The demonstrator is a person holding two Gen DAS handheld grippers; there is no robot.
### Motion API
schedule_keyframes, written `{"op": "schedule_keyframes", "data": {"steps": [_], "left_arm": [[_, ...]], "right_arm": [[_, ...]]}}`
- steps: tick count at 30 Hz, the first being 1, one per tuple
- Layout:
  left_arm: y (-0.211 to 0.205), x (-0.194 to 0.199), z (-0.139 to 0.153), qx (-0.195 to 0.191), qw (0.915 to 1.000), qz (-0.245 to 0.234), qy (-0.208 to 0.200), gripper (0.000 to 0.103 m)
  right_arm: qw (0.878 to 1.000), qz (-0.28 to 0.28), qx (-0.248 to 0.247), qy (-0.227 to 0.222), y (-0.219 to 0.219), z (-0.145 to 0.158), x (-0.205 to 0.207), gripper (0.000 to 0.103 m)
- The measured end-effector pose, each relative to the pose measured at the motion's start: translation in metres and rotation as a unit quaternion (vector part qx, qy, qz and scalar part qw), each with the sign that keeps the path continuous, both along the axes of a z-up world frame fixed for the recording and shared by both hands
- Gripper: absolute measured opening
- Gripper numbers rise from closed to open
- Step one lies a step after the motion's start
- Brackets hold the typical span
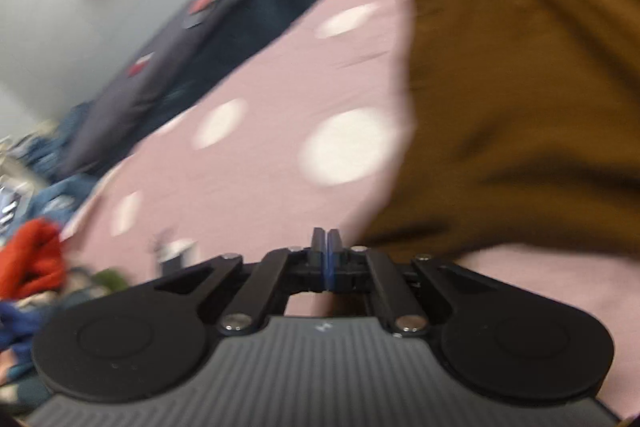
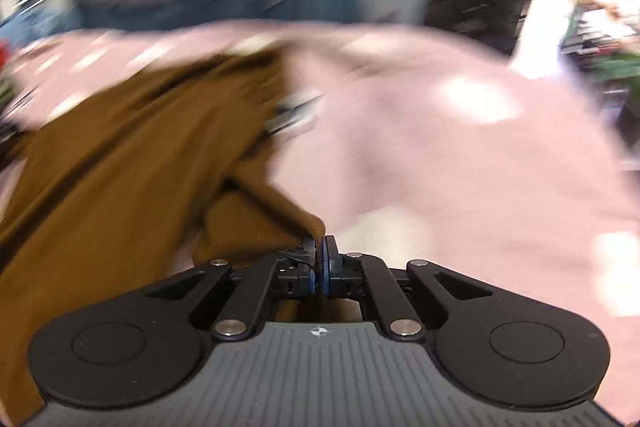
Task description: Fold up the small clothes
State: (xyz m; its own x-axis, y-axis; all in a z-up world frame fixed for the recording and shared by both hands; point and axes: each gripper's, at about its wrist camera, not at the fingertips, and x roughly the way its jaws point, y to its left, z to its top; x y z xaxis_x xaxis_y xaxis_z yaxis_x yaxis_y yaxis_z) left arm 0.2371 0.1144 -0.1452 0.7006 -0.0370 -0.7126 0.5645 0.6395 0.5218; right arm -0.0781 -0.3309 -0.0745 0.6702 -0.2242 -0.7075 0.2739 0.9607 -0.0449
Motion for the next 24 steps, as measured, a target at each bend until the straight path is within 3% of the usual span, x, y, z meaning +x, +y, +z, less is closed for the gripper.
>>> {"op": "schedule_keyframes", "data": {"steps": [3,7,9,10,11,13,14,15,17,19,22,24], "left_arm": [[0.031,0.030,0.000,0.009,0.9975,0.069,-0.004,0.000],[0.048,0.043,0.005,-0.022,0.9938,0.106,0.023,0.007],[0.048,0.027,0.023,-0.095,0.9898,0.099,0.038,0.030],[0.045,0.015,0.032,-0.126,0.9873,0.083,0.049,0.063],[0.039,0.000,0.040,-0.146,0.9860,0.062,0.051,0.080],[0.018,-0.030,0.048,-0.149,0.9878,0.021,0.040,0.081],[0.007,-0.044,0.050,-0.141,0.9892,0.002,0.041,0.081],[-0.004,-0.056,0.050,-0.137,0.9897,-0.012,0.041,0.081],[-0.022,-0.078,0.051,-0.148,0.9873,-0.029,0.049,0.081],[-0.038,-0.098,0.052,-0.185,0.9786,-0.053,0.074,0.081],[-0.069,-0.130,0.052,-0.220,0.9640,-0.095,0.115,0.081],[-0.093,-0.154,0.050,-0.219,0.9587,-0.131,0.126,0.081]], "right_arm": [[0.998,-0.068,-0.009,-0.008,-0.042,0.012,-0.018,0.003],[0.993,-0.108,-0.042,0.003,-0.066,0.002,-0.021,0.004],[0.990,-0.138,-0.039,-0.019,-0.066,0.001,-0.023,0.009],[0.988,-0.149,-0.029,-0.035,-0.064,0.002,-0.025,0.011],[0.987,-0.153,-0.016,-0.052,-0.062,0.005,-0.029,0.016],[0.987,-0.145,-0.007,-0.069,-0.054,0.013,-0.031,0.033],[0.987,-0.145,-0.012,-0.064,-0.051,0.015,-0.030,0.046],[0.987,-0.149,-0.016,-0.062,-0.048,0.019,-0.034,0.050],[0.987,-0.146,-0.009,-0.074,-0.043,0.028,-0.048,0.050],[0.988,-0.136,0.013,-0.068,-0.034,0.035,-0.063,0.052],[0.994,-0.101,0.045,-0.023,-0.011,0.033,-0.082,0.052],[0.994,-0.083,0.069,0.015,0.010,0.021,-0.093,0.052]]}}
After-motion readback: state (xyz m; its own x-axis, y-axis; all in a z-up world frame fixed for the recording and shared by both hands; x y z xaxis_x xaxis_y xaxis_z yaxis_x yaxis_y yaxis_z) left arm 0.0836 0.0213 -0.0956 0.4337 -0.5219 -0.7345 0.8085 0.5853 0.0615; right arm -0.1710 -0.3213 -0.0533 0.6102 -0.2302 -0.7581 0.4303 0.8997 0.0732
